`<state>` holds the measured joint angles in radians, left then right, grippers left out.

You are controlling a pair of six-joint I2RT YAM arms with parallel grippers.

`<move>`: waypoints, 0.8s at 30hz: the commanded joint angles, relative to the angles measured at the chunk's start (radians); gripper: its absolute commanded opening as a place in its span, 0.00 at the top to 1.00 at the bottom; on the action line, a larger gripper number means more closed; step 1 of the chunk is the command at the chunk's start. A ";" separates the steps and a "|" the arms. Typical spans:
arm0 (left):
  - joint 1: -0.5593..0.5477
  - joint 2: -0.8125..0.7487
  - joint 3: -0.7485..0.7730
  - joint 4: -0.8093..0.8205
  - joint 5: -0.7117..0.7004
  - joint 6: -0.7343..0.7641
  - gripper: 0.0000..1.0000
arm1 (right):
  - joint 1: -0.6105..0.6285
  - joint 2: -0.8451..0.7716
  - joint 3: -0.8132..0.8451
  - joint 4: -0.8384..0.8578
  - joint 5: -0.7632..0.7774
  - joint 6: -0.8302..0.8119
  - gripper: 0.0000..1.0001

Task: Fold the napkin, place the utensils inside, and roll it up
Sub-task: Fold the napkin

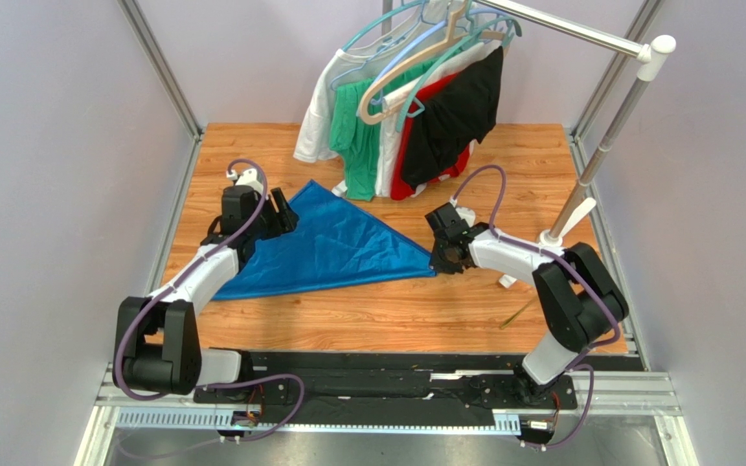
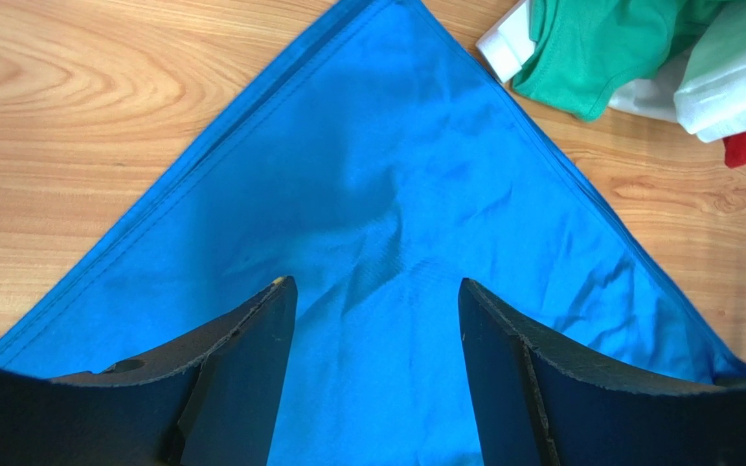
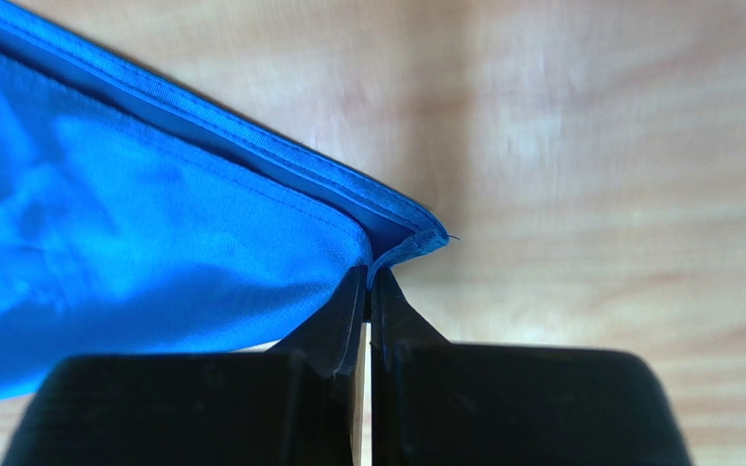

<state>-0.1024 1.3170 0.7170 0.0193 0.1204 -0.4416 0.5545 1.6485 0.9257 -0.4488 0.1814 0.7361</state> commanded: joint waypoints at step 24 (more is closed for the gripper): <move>-0.112 -0.182 -0.048 -0.047 -0.070 0.006 0.28 | 0.294 -0.223 -0.103 -0.096 0.260 0.169 0.29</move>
<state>-0.2005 1.1801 0.6624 0.0029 0.0822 -0.4427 0.8433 1.4292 0.7753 -0.5838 0.3798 0.9264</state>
